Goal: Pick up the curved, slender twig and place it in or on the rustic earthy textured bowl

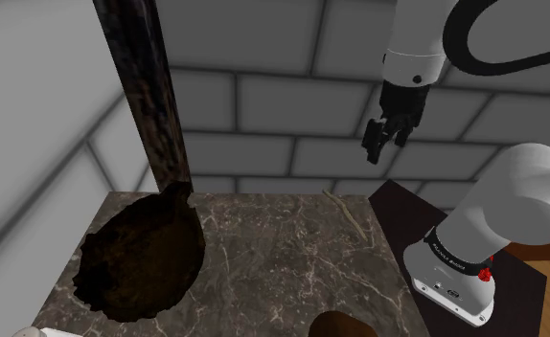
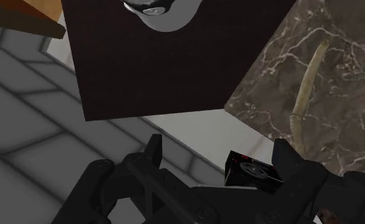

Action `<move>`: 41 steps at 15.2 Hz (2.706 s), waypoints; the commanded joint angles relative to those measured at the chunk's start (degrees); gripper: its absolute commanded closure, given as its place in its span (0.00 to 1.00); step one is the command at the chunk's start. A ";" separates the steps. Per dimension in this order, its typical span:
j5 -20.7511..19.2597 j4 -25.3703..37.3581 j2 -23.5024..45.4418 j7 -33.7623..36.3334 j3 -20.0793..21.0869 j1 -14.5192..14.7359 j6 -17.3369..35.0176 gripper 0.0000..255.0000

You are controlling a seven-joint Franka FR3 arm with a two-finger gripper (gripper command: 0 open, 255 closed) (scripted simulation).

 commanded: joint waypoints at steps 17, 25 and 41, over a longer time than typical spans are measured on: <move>13.65 -9.04 8.74 20.19 20.88 3.36 24.76 0.00; 13.65 -9.03 8.75 20.19 20.88 3.36 24.76 1.00; 11.85 -5.56 5.29 19.87 18.14 3.37 17.88 1.00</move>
